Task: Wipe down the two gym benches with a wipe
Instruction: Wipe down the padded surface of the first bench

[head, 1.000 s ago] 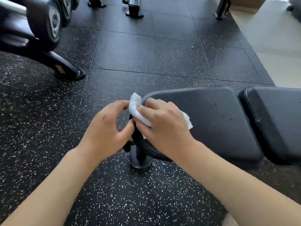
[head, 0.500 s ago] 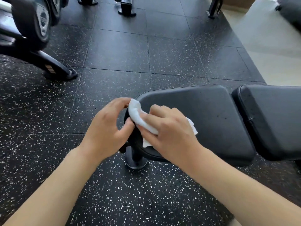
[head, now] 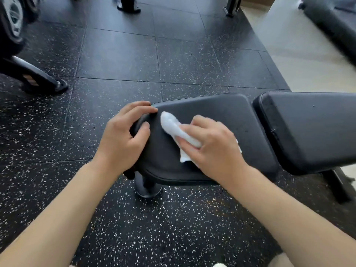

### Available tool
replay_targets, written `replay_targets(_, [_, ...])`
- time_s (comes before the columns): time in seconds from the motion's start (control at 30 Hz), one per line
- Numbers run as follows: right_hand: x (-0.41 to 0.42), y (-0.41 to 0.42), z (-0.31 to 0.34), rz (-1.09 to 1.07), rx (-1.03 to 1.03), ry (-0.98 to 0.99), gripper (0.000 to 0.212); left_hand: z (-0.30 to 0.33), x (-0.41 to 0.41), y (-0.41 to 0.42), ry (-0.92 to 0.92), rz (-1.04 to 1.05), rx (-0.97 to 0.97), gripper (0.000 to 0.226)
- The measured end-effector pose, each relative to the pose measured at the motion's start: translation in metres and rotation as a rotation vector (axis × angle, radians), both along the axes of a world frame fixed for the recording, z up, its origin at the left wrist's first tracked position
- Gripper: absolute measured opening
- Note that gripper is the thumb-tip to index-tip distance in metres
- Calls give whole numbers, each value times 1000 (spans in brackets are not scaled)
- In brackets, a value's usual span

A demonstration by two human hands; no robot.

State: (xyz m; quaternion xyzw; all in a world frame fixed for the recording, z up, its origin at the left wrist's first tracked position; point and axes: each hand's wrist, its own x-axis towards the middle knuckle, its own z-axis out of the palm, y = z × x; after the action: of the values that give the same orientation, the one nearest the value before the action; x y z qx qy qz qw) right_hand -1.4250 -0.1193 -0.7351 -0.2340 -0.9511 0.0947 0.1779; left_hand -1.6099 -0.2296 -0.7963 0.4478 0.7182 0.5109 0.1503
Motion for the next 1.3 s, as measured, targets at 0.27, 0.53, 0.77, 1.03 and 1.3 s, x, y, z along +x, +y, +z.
replay_targets(0.27, [-22,-13,-6,50,23,40,18,2,-2,-12,59,-14,-25,35])
replay_targets(0.53, [-18,71,6,-253,-50,37,25,10,7,-12,113,34,-76,36])
replay_targets(0.77, [-11,-6,-3,163,38,-19,29,21,18,7,161,41,-93,40])
replay_targets(1.03, [33,120,3,-465,-4,17,31,27,43,29,509,-114,-296,46])
replay_targets(1.3, [0,81,2,-160,52,42,21,31,51,43,573,-134,-335,49])
